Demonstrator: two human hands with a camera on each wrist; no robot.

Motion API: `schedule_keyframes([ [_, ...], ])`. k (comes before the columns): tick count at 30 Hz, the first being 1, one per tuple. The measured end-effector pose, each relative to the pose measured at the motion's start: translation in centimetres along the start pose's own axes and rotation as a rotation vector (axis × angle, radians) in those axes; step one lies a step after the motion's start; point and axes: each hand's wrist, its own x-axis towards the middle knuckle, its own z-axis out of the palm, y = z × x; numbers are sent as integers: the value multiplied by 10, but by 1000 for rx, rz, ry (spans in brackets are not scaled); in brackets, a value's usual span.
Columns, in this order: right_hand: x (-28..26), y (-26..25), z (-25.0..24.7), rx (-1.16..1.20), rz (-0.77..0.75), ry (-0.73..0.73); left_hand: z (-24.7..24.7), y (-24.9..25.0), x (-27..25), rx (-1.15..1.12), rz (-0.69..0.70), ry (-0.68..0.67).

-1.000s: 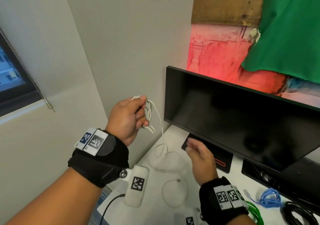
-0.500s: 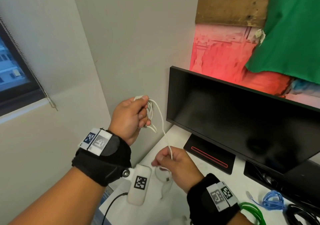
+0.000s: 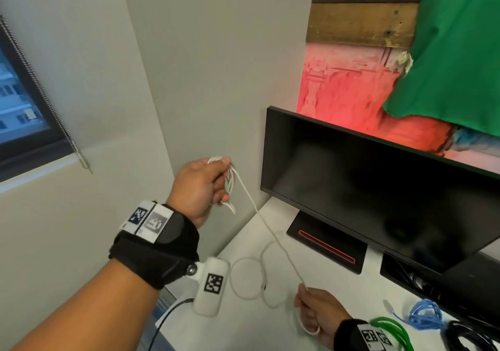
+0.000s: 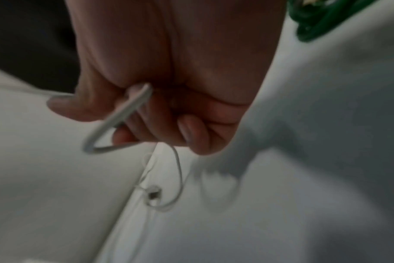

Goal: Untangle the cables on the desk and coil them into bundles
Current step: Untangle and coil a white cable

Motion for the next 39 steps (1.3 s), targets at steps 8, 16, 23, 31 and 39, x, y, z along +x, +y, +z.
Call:
schedule_keyframes([
  [8, -33, -75, 3, -673, -244, 158, 6, -26, -13, 40, -132, -70],
  [16, -27, -97, 75, -666, -724, 142, 29, -31, -34, -202, -272, -166],
  [23, 0, -106, 64, 4, -584, 208, 21, -26, -48, -75, -437, -301],
  [31, 0, -102, 91, -440, -544, 67, 39, -45, -63, -247, -434, -458],
  [39, -53, -65, 107, -972, -427, -279, 5, -89, -42, 272, -149, -178],
])
